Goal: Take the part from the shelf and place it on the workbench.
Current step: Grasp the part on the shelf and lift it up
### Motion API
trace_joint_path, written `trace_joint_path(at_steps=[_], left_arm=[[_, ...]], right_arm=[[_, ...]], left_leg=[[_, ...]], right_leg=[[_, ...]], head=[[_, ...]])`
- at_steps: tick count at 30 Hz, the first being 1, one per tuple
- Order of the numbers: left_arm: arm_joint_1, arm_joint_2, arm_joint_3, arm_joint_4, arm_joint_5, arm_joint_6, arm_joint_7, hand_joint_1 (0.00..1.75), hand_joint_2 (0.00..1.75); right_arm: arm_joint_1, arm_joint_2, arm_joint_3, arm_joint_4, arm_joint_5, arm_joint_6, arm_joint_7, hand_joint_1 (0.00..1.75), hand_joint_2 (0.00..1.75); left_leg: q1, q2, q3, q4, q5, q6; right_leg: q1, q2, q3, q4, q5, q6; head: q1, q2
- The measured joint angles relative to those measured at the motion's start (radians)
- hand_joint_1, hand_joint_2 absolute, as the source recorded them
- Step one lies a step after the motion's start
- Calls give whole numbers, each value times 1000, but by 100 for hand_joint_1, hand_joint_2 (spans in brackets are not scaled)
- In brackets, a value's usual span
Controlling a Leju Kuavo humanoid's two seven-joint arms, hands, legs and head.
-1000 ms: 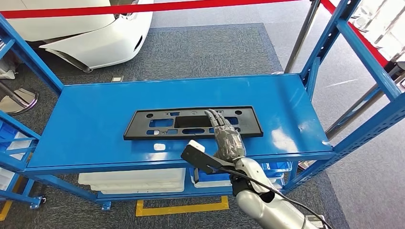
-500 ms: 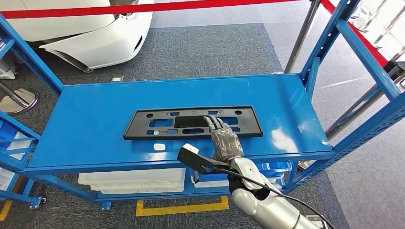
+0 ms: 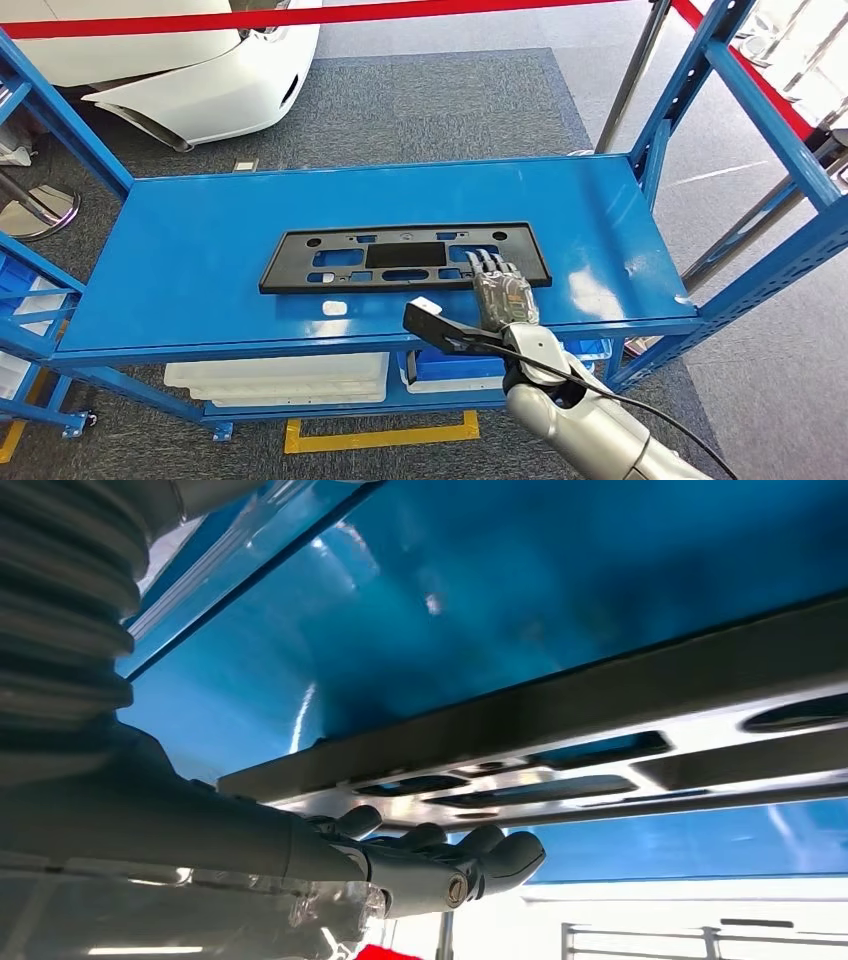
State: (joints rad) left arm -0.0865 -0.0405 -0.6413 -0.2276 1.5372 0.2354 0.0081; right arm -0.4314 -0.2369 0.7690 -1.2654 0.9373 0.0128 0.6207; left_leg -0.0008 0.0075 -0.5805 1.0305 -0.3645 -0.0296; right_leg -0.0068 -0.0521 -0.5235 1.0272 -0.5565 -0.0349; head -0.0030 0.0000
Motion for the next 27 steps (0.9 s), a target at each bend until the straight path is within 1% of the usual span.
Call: trace_joint_path(at_steps=[5,9,27], left_arm=[[0,0,-10,3,2,-3,-2,0,0],[-1,0,-12,3,3,-3,-2,0,0],[-1,0,-14,4,3,-3,-2,0,0]], right_arm=[[-8,-30,-14,0,7,1,7,0,175],[-10,-42,-20,0,7,2,7,0,175],[-10,-58,-22,0,7,3,8,0,175]], left_leg=[[0,0,0,0,0,0],[0,0,0,0,0,0],[0,0,0,0,0,0]], right_leg=[[0,0,0,0,0,0],[0,0,0,0,0,0],[0,0,0,0,0,0]], head=[[0,0],[0,0],[1,0]])
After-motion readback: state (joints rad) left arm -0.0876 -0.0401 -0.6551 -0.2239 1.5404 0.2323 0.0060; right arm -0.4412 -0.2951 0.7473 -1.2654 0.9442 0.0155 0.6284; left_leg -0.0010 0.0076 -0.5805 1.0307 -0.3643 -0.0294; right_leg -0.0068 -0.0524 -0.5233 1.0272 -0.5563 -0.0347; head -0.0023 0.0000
